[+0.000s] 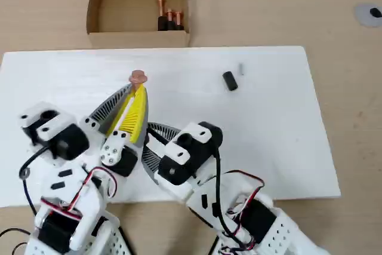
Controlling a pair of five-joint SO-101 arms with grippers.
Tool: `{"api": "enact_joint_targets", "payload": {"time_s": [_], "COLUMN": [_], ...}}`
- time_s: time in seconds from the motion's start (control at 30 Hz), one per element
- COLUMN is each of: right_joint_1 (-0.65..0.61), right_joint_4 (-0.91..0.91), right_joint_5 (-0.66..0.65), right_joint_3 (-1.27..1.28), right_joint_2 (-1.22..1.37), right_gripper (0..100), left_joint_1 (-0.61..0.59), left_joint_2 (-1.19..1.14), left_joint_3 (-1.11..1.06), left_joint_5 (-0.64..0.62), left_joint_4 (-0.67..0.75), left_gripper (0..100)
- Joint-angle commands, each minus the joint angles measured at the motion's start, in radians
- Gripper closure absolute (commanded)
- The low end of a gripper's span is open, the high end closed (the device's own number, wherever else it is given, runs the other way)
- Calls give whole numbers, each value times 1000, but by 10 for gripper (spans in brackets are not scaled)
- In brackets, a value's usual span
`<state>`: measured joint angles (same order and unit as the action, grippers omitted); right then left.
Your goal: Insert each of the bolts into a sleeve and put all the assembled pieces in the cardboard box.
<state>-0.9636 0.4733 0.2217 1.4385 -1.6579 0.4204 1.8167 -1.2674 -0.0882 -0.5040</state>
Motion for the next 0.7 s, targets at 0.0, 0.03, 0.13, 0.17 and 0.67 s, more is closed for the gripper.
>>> {"api": "enact_joint_targets", "payload": {"time_s": [0.0,0.03,0.13,0.17,0.67], "right_joint_1": [27,38,51,51,225], "right_joint_4": [3,3,3,5,3], "right_joint_5": [11,11,34,41,115], "right_joint_3": [-12,-13,-31,-38,-84], "right_joint_2": [-4,-4,-4,-4,-4], "right_gripper": [989,989,989,989,989], "left_joint_1": [11,11,11,11,11], "left_joint_2": [8,8,8,8,10], "left_joint_3": [3,-2,-18,-25,58], "left_joint_5": [11,11,11,11,9], "left_joint_4": [-25,-41,-66,-69,-252], "left_gripper": [992,992,992,992,992]}}
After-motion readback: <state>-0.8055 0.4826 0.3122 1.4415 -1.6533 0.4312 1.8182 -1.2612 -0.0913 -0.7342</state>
